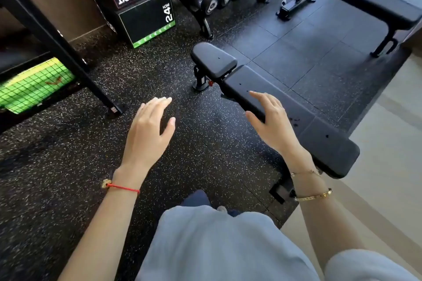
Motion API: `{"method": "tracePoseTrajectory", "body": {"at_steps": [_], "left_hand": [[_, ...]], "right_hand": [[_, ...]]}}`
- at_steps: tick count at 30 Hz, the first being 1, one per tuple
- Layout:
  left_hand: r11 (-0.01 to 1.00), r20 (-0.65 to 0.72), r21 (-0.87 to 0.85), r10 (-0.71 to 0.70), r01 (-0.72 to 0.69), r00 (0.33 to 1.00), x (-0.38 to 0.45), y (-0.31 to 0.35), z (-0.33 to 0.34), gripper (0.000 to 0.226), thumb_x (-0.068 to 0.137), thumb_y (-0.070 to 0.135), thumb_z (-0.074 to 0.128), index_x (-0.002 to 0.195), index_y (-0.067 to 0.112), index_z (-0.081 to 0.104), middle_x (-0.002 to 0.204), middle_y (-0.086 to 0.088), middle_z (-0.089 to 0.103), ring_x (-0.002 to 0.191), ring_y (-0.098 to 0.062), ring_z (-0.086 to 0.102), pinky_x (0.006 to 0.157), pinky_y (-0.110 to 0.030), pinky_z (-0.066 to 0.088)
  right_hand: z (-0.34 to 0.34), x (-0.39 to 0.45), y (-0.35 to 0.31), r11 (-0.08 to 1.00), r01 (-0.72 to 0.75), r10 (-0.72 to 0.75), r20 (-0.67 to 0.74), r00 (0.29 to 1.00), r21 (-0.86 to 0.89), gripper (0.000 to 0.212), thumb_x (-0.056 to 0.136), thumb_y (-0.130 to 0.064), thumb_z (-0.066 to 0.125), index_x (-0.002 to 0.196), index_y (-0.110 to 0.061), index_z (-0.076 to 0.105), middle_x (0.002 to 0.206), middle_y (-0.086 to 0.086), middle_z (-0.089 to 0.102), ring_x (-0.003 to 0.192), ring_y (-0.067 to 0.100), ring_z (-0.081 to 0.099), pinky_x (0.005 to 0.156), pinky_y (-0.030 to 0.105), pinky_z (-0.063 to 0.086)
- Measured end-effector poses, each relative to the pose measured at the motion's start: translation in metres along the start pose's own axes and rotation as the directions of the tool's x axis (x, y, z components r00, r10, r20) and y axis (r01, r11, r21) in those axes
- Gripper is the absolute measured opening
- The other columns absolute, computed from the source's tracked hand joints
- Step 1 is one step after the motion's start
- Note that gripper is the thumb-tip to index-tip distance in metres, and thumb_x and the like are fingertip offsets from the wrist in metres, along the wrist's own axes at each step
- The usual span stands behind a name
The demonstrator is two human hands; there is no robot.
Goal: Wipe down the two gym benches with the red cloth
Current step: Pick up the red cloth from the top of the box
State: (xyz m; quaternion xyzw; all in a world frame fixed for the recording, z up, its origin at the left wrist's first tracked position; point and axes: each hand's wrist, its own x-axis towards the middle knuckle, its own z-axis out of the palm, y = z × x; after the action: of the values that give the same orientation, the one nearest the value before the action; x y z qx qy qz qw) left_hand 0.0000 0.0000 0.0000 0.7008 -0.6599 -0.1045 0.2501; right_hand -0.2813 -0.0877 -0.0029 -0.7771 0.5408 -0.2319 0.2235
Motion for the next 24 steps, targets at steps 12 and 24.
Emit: {"method": "tracePoseTrajectory", "body": {"at_steps": [12, 24], "left_hand": [[0.986, -0.043, 0.024, -0.161, 0.162, 0.986, 0.047, -0.037, 0.018, 0.046, 0.101, 0.023, 0.052, 0.145, 0.011, 0.046, 0.149, -0.008, 0.049, 0.144, -0.022, 0.038, 0.123, -0.044, 0.025], [0.966, -0.106, 0.004, -0.258, 0.260, 0.960, 0.205, -0.146, -0.017, 0.045, 0.100, 0.023, 0.053, 0.144, 0.013, 0.048, 0.147, -0.005, 0.051, 0.142, -0.019, 0.039, 0.123, -0.041, 0.026]], "right_hand": [[0.043, 0.089, 0.014, 0.999, 0.037, -0.035, 0.147, 0.989, -0.008, 0.050, 0.095, -0.031, 0.058, 0.141, -0.018, 0.044, 0.140, 0.002, 0.052, 0.138, 0.023, 0.037, 0.116, 0.044, 0.030], [0.117, 0.301, -0.053, 0.990, 0.130, -0.137, 0.177, 0.975, 0.051, 0.047, 0.095, -0.030, 0.058, 0.139, -0.018, 0.046, 0.138, -0.002, 0.053, 0.135, 0.017, 0.039, 0.114, 0.035, 0.030]]}}
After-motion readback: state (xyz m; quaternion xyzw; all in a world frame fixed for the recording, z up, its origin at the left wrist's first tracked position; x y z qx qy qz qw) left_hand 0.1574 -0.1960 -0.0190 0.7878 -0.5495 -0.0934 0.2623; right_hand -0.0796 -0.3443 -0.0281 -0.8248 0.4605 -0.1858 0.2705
